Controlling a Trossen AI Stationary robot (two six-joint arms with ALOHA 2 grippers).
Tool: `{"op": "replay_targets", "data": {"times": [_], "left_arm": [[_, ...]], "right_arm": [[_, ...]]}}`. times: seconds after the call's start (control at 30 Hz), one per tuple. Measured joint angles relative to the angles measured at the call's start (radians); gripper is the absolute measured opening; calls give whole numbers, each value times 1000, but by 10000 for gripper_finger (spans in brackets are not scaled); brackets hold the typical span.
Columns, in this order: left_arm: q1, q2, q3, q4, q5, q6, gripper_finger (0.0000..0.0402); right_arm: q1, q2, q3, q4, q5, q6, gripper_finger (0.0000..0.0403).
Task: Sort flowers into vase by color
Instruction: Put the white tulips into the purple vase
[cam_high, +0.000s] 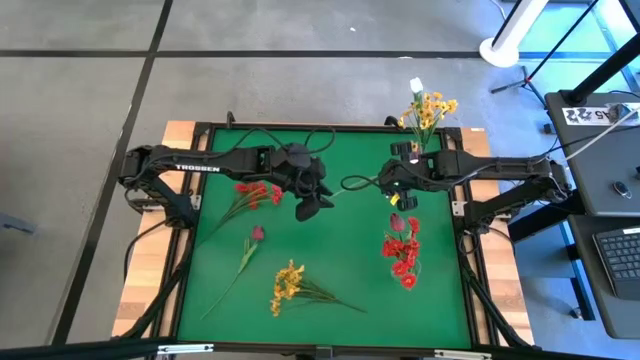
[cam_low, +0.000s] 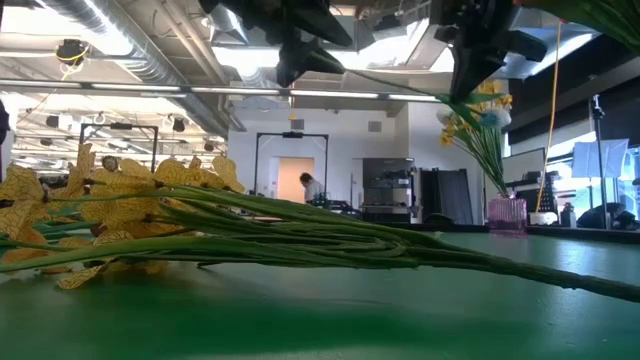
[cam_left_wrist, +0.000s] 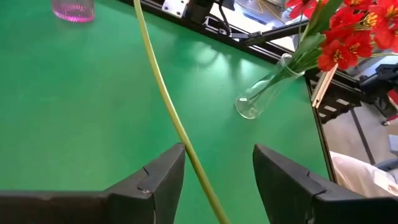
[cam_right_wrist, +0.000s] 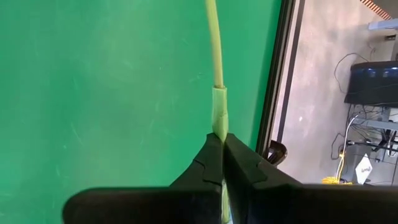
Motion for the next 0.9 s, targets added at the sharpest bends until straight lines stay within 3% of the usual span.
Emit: {"op": "replay_targets", "data": {"times": [0.17, 0.43, 0.73, 0.9], "left_arm": [[4, 0, 1, -26, -21, -38, 207], [3, 0, 1, -47, -106, -65, 205], [3, 0, 1, -48, -133, -65, 149], [3, 0, 1, -47, -137, -65, 92]], "right_arm": [[0, 0, 0, 4, 0, 2, 0], [0, 0, 0, 10, 0, 2, 0], [0, 0, 0, 10, 0, 2, 0], [0, 0, 0, 10, 0, 2, 0]]}}
